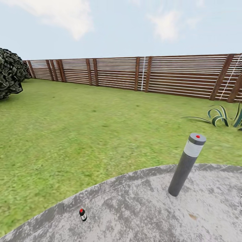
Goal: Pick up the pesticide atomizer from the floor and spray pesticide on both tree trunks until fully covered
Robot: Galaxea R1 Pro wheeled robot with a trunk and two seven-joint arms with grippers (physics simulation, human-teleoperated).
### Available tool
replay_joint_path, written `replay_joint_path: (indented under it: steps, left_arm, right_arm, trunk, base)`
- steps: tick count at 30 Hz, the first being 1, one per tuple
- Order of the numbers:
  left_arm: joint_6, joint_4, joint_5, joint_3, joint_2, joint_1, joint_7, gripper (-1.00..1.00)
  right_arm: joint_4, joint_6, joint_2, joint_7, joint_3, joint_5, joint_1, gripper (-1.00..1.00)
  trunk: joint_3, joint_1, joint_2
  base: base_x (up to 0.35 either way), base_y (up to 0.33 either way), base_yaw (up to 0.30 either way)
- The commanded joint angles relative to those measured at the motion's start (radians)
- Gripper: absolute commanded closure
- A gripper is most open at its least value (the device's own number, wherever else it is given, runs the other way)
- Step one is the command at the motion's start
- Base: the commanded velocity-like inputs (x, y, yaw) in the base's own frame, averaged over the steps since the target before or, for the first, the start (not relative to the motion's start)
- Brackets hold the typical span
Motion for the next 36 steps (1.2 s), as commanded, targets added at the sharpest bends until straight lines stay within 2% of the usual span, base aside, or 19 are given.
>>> replay_joint_path:
  steps: [1,18,36]
  left_arm:
    - [-0.003,0.0,0.002,0.001,0.0,0.0,0.0,-1.0]
    - [-0.003,0.0,0.002,0.001,0.0,0.0,0.0,-1.0]
    - [-0.001,-0.013,0.001,0.002,-0.001,-0.01,0.0,-1.0]
  right_arm:
    - [0.001,-0.003,0.0,0.0,-0.002,0.0,-0.001,-1.0]
    - [0.001,-0.003,0.0,0.0,-0.002,0.0,-0.001,-1.0]
    - [-0.001,-0.002,0.0,0.0,-0.001,0.002,-0.001,-1.0]
  trunk:
    - [-0.001,0.0,0.0]
    - [-0.001,0.0,0.0]
    - [-0.001,0.0,0.0]
  base:
    - [0.0,0.005,-0.276]
    - [0.0,0.023,-0.258]
    - [0.0,0.002,-0.012]
